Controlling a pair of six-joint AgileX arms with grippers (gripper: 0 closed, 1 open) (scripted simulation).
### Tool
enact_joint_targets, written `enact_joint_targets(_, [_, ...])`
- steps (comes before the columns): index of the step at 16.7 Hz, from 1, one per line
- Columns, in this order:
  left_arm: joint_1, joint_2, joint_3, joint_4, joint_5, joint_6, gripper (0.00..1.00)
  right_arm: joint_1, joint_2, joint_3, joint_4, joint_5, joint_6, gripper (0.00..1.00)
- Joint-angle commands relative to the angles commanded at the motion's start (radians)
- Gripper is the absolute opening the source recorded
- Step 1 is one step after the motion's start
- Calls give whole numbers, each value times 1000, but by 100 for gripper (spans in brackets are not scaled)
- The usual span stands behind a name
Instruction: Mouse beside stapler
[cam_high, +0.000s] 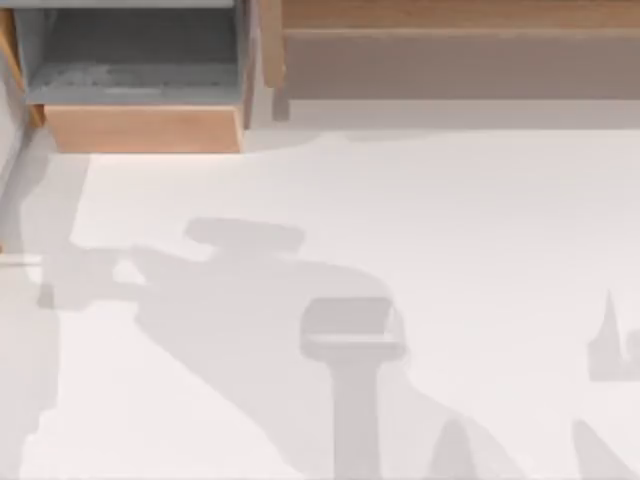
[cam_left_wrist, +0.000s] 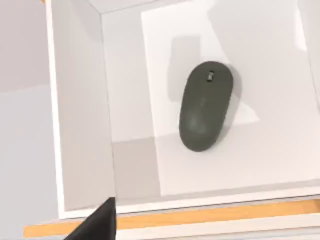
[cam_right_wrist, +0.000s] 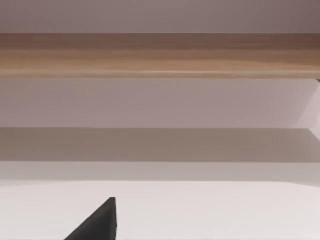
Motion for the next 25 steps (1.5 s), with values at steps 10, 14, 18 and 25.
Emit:
enact_joint_targets(10, [36, 873, 820, -438, 36, 195, 100, 0, 0, 0, 0, 0, 0, 100])
enact_joint_targets(14, [24, 987, 970, -499, 38, 236, 100, 0, 0, 0, 0, 0, 0, 100])
enact_joint_targets(18, [22, 996, 983, -503, 38, 240, 100, 0, 0, 0, 0, 0, 0, 100])
enact_joint_targets(25, [27, 990, 929, -460, 39, 246, 100, 0, 0, 0, 0, 0, 0, 100])
